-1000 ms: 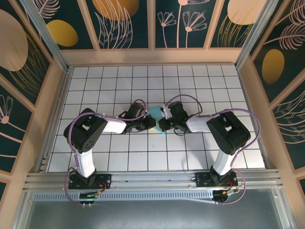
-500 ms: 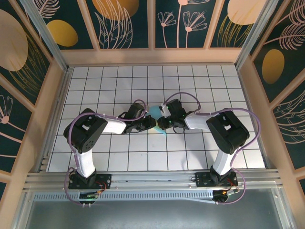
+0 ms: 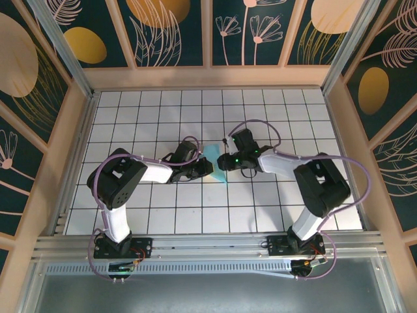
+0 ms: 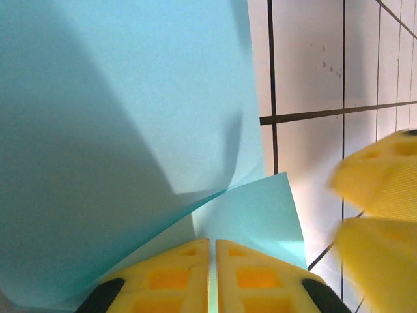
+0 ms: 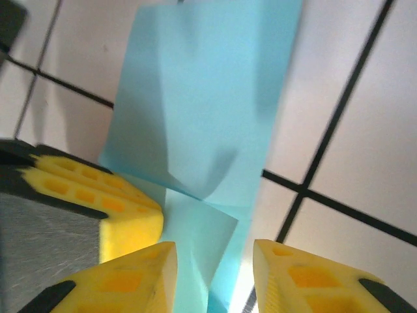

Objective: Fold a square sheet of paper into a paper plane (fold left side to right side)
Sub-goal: Third fold the triangle at the center of the table.

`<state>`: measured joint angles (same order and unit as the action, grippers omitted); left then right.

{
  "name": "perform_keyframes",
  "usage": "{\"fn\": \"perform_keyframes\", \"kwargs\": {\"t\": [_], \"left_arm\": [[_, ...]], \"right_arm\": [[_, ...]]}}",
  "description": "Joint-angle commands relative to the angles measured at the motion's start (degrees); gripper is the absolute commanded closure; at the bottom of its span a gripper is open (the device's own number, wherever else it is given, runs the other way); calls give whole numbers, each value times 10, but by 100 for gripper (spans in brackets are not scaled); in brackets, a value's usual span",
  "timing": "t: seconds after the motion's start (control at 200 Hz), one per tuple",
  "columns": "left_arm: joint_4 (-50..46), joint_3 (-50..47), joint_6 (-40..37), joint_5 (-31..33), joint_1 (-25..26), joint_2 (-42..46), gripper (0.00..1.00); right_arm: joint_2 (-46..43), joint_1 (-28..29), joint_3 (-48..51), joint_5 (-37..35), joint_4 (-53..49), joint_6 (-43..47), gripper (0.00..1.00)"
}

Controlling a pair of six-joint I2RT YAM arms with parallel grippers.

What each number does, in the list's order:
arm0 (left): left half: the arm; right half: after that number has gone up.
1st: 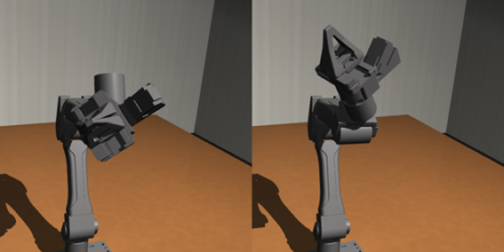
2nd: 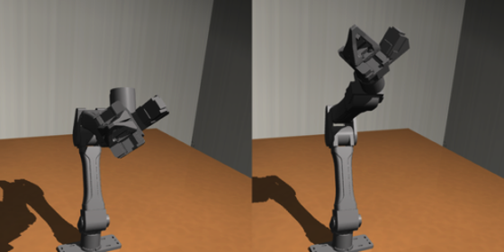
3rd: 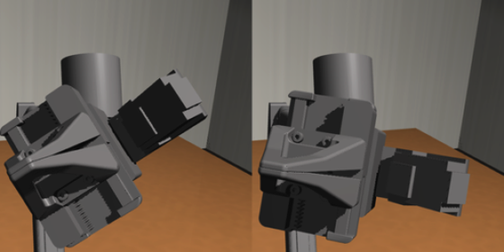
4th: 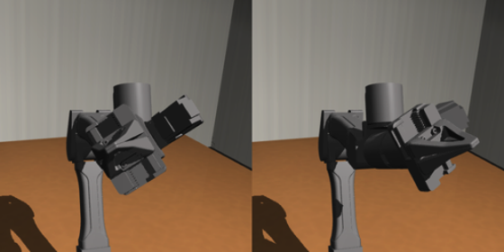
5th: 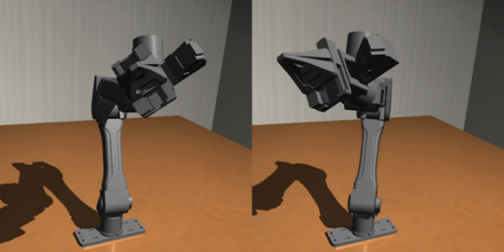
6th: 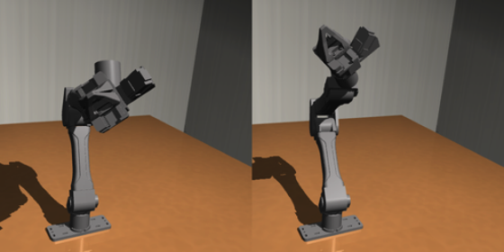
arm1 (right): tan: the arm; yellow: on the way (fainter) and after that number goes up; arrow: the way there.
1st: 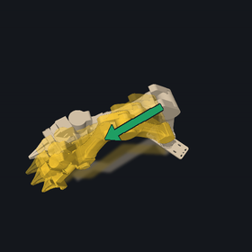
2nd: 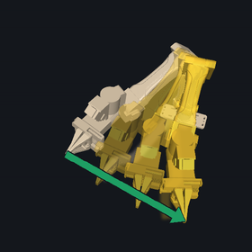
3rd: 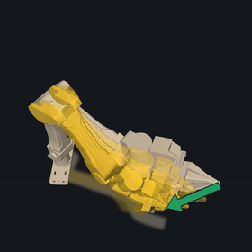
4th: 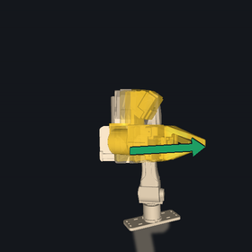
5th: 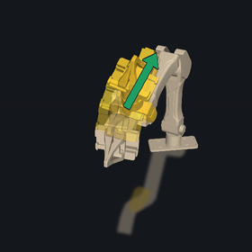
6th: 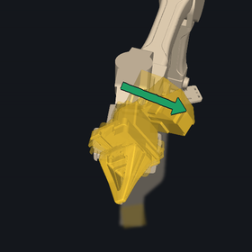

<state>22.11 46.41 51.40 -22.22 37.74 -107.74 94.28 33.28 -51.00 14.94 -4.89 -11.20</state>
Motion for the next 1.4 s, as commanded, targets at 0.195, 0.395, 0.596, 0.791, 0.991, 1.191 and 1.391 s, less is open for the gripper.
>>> {"fn": "perform_keyframes", "kwargs": {"t": [0.195, 0.395, 0.596, 0.791, 0.991, 1.191, 1.391], "left_arm": [[-76, -11, 6, 25, 2, -29, 89], [-80, -3, 4, 27, 2, -31, 89], [-86, -1, 0, 27, 2, -32, 89], [-86, 2, 1, 25, 2, -33, 89], [-87, 2, 1, 25, 2, -33, 89], [-87, 0, 1, 26, 2, -34, 89], [-88, 1, -1, 27, 2, -35, 89]], "right_arm": [[-88, -16, 51, 162, -42, -65, 95], [-47, -1, 64, 187, 0, -119, 100], [0, 6, 45, 164, 16, -133, 100], [20, 8, 39, 160, 19, -138, 100], [29, 8, 47, 153, 21, -143, 100], [38, 10, 50, 148, 14, -142, 100], [44, 13, 50, 139, 3, -140, 100]]}}
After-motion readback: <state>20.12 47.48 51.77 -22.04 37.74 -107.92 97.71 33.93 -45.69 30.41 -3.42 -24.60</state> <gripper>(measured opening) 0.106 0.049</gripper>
